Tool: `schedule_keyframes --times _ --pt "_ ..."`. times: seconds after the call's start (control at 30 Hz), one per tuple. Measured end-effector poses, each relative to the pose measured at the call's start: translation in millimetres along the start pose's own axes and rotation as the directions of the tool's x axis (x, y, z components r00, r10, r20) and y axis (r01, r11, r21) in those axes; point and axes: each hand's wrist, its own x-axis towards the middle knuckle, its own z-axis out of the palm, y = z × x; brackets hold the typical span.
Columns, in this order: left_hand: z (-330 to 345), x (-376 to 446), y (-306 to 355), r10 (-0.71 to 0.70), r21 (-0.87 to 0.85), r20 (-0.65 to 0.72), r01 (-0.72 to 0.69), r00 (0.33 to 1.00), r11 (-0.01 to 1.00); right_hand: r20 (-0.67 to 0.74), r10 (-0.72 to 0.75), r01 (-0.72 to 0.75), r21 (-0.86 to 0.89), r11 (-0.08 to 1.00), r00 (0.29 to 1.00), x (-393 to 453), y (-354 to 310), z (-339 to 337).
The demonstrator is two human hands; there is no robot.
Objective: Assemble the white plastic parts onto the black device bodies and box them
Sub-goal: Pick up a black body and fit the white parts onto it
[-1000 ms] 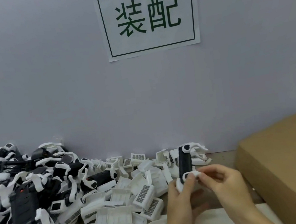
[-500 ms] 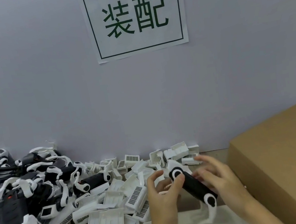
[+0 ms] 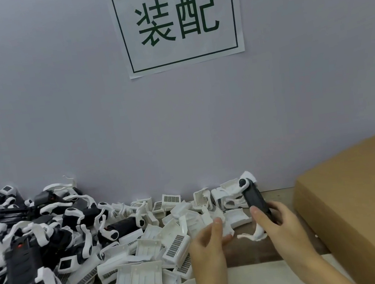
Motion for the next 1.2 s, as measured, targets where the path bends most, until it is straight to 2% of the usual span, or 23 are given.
schedule_keyframes --times 0.07,0.13,0.2,0.27,0.37,0.53,0.63,0.8,0.9,0.97,1.07,1.13,1.2 --pt "1.8 -1.3 -0.6 0.052 0.091 0.055 -0.056 0.997 0.994 0.035 -0.073 0.074 -0.035 0.997 0.997 -2.3 1.2 1.3" --pt "4.5 -4.5 1.6 0.018 0.084 0.100 -0.027 0.995 0.996 0.178 -0.152 0.170 -0.093 0.981 0.972 -7.9 3.3 5.1" --pt "4.8 -5.2 1.1 -0.022 0.053 0.090 0.017 0.996 0.998 0.350 -0.184 0.259 -0.179 0.949 0.918 -15.3 3.5 12.5" --pt "2.4 -4.0 0.5 -0.015 0.021 0.030 0.014 0.999 1.000 0.441 -0.218 0.361 -0.271 0.892 0.870 -19.4 5.5 21.3" --pt "-0.5 -5.1 5.2 0.019 -0.043 -0.026 -0.020 0.999 0.999 0.440 -0.255 0.428 -0.356 0.831 0.861 -21.7 5.0 27.5" --pt "1.9 -9.3 6.1 0.087 -0.011 0.031 -0.087 0.996 0.996 0.438 -0.184 0.321 -0.264 0.909 0.880 -22.3 -1.7 24.4" --pt "1.5 -8.8 3.0 0.119 0.039 0.049 -0.120 0.992 0.992 0.395 -0.215 0.329 -0.249 0.911 0.893 -21.8 -3.9 21.2" --pt "1.1 -8.6 -2.1 0.243 0.148 0.071 -0.251 0.967 0.956 0.514 -0.212 0.360 -0.206 0.910 0.831 -23.8 1.8 24.9" --pt "-0.1 -6.6 -3.6 0.294 0.208 0.093 -0.308 0.951 0.928 0.425 -0.185 0.250 -0.103 0.963 0.886 -23.8 1.2 20.6" --pt "-2.5 -5.2 -4.2 0.334 0.276 0.125 -0.356 0.934 0.893 0.354 -0.210 0.226 -0.005 0.974 0.912 -22.6 0.0 14.9" --pt "-4.3 -7.4 -4.2 0.354 0.422 0.304 -0.459 0.884 0.782 0.313 -0.204 0.188 0.083 0.979 0.928 -21.7 -2.8 15.2" --pt "-2.8 -12.5 -2.5 0.329 0.470 0.423 -0.515 0.844 0.717 0.213 -0.182 0.162 0.108 0.981 0.960 -19.0 -3.5 17.3" --pt "-1.8 -14.7 -1.5 0.323 0.514 0.467 -0.550 0.823 0.658 0.121 -0.163 0.152 0.096 0.984 0.979 -15.5 -4.4 17.5"
